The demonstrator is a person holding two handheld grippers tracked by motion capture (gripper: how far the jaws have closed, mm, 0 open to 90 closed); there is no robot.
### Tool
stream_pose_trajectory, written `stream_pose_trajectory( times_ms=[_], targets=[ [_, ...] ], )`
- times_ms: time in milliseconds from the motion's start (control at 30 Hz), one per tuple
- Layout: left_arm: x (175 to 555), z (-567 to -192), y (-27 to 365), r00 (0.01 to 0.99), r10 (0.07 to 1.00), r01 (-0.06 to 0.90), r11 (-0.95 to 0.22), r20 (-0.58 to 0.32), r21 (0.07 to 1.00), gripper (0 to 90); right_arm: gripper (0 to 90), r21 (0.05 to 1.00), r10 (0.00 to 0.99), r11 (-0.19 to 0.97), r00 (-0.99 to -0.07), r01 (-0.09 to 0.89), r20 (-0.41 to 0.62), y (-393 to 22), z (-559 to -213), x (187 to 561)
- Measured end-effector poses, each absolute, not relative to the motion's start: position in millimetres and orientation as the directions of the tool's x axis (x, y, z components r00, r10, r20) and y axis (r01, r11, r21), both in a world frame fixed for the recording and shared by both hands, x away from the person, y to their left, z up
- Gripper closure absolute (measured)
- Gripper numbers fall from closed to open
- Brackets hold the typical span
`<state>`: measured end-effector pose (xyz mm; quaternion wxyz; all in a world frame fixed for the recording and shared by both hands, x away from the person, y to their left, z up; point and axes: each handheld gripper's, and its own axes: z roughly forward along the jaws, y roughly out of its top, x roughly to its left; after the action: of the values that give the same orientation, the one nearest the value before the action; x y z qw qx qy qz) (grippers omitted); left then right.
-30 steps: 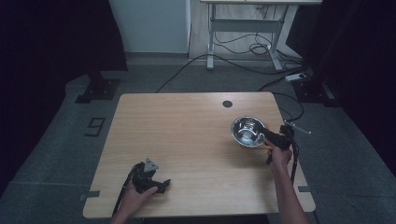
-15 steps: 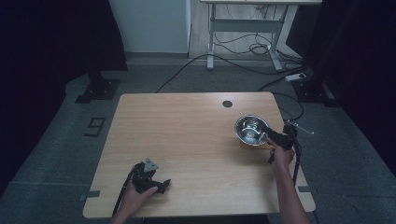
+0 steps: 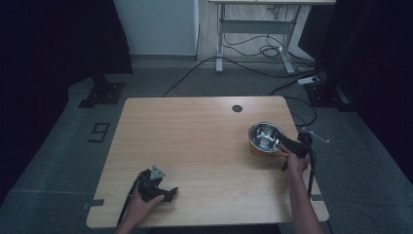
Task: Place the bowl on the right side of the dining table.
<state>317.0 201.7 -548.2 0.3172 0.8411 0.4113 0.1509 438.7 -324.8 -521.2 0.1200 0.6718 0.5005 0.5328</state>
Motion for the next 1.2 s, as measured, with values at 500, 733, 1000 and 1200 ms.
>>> stream_pose_trajectory(
  times_ms=[500,733,1000,1200],
  targets=[
    [317.0,-548.2,201.7,0.616,0.788,0.596,-0.461,-0.007,0.658,0.0,83.7,0.701,0.815,-0.476,-0.032,0.531,0.578,-331.9,-528.9,444.6],
    [317.0,-548.2,201.7,0.616,0.788,0.596,-0.461,-0.007,0.658,0.0,83.7,0.697,0.821,-0.48,-0.008,0.533,0.571,-335.0,-533.0,447.1],
    [317.0,-548.2,201.7,0.616,0.788,0.596,-0.46,-0.007,0.658,0.0,83.7,0.689,0.817,-0.498,0.02,0.527,0.576,-339.8,-538.5,450.8],
    [317.0,-548.2,201.7,0.616,0.788,0.596,-0.46,-0.007,0.658,0.0,83.7,0.686,0.819,-0.503,0.036,0.525,0.573,-339.7,-541.6,454.8]
  ],
)
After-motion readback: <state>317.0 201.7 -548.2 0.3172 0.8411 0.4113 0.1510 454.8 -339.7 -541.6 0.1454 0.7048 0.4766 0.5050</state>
